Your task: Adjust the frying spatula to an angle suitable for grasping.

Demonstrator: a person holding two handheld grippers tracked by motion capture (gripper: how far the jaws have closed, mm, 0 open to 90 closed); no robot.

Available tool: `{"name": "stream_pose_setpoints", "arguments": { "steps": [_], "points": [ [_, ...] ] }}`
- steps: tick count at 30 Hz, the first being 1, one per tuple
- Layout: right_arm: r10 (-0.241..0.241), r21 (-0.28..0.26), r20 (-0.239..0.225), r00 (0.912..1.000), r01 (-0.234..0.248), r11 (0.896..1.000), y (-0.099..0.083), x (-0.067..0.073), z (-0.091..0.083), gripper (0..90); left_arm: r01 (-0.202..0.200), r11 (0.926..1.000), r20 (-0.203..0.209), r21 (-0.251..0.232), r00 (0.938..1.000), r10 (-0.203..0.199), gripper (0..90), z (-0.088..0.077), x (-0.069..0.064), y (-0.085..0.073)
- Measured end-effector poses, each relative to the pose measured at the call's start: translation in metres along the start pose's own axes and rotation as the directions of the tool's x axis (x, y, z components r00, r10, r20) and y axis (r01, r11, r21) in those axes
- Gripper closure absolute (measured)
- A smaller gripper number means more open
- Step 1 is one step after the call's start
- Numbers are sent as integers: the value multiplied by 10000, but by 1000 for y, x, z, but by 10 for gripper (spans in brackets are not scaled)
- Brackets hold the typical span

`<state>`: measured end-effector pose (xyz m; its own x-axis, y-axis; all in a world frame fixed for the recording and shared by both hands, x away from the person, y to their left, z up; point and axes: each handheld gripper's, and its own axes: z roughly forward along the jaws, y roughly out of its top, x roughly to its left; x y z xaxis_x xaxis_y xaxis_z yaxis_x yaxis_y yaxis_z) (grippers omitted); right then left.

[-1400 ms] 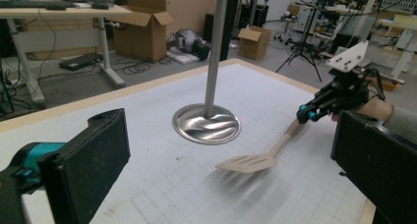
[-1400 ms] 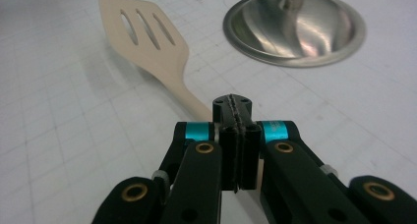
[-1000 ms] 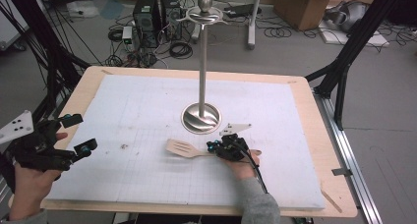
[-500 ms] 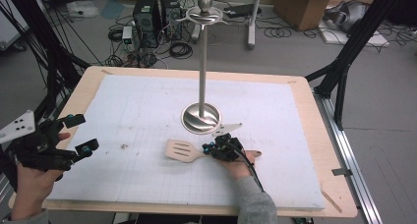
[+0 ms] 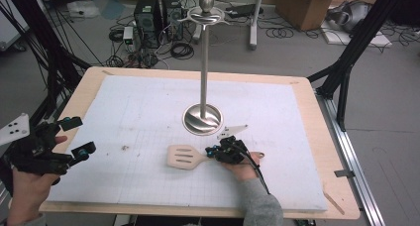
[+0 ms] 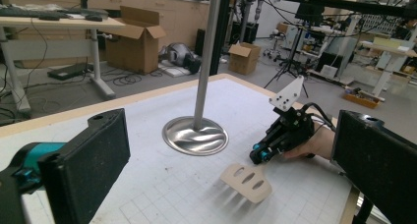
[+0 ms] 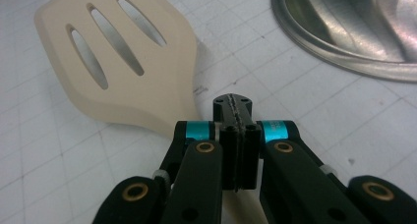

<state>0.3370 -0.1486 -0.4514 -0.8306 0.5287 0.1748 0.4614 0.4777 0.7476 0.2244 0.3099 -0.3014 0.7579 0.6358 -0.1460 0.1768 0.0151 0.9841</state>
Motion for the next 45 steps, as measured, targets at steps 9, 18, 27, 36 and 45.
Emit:
{"name": "stream_pose_setpoints", "arguments": {
  "steps": [9, 18, 27, 36, 45],
  "points": [
    [42, 89, -278, 9996, -40, 10000, -10, -7, -14, 900, -13, 9999, -60, 137, 10000, 13, 17, 0, -1, -2],
    [-127, 113, -340, 9993, 131, 9999, -15, -6, -25, 900, 26, 9999, -55, 131, 10000, -25, 18, 2, 0, -2],
    [-220, -2, -476, 9986, 220, 9998, -24, -9, -39, 900, 13, 9998, 11, 188, 10000, -13, 17, 5, 0, -3],
    [-311, -95, -420, 9986, 307, 9995, -32, -6, -51, 900, 12, 9998, 11, 204, 10000, -12, 17, 7, 0, -2],
    [-203, -659, 25, 9998, 204, 9976, -31, -2, -68, 900, 3, 9994, 96, 352, 10000, -6, 17, 16, 0, -3]
  ]
}}
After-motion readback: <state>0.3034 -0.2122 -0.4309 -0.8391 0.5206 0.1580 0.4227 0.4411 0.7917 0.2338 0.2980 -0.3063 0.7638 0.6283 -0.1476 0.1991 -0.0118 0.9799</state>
